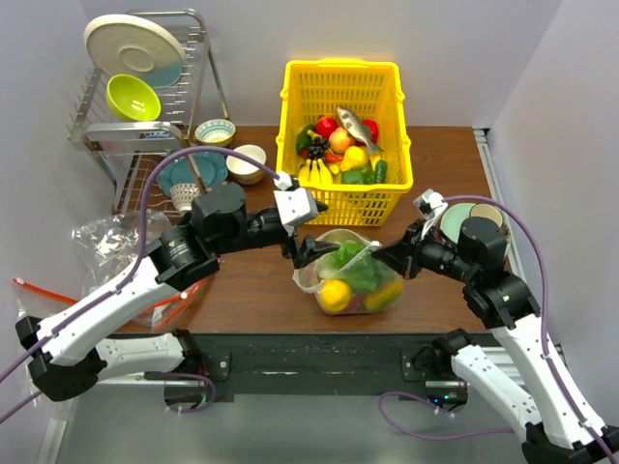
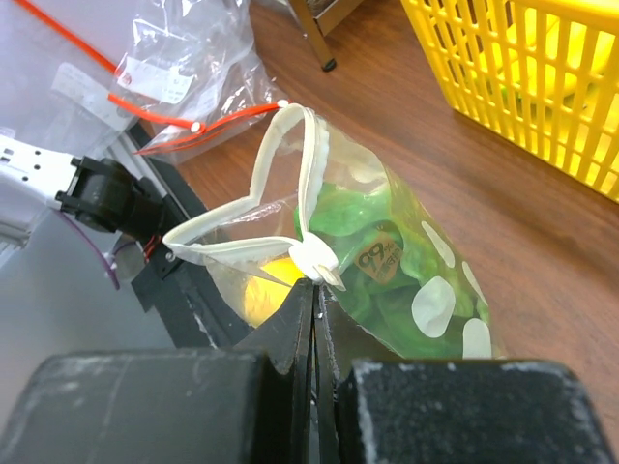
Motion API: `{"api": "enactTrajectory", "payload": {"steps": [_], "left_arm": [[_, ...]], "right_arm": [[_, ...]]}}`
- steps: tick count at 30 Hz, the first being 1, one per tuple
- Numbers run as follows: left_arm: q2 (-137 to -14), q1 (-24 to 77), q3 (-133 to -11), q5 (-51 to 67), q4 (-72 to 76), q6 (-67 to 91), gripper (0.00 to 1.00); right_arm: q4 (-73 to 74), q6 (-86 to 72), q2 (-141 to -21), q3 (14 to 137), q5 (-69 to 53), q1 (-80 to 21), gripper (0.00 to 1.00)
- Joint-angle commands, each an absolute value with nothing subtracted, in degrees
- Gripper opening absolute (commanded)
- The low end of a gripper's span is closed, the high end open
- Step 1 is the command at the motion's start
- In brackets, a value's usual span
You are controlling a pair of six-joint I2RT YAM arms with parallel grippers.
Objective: Place the food in the zip-top bag and seal the zipper
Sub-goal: Zip the zipper food storage bag at the center of the board.
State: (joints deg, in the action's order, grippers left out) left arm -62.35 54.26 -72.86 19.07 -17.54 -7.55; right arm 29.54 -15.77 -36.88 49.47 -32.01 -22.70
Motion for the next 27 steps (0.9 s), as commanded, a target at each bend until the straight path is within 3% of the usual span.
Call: {"api": "enactTrajectory", "payload": {"steps": [1, 10, 18, 22, 27], "left_arm": [[-67.13, 57.04, -77.69, 25.31, -17.66, -19.58, 0.77], [-78.47, 60.91, -82.17, 27.07, -20.91, -27.60, 0.61], [-81.12, 61.52, -82.62, 25.93, -17.32, -26.02, 0.56], [-82.09, 61.52, -82.79, 25.31, -16.00, -25.40, 0.45], [-82.27, 61.52, -83.06, 25.40, -15.91, -25.05, 0.44]], "right_arm": [[29.36, -15.03, -35.60, 54.22, -34.72, -22.59, 0.00], [30.50, -13.98, -35.86, 55.63, -34.89, -22.50, 0.00], [31.55, -12.66, -35.77, 55.64, -34.72, -22.59, 0.00], [31.55, -12.39, -35.42, 55.37, -34.80, -22.59, 0.00], [32.08, -11.87, -35.51, 55.28, -34.80, -22.50, 0.00]]}}
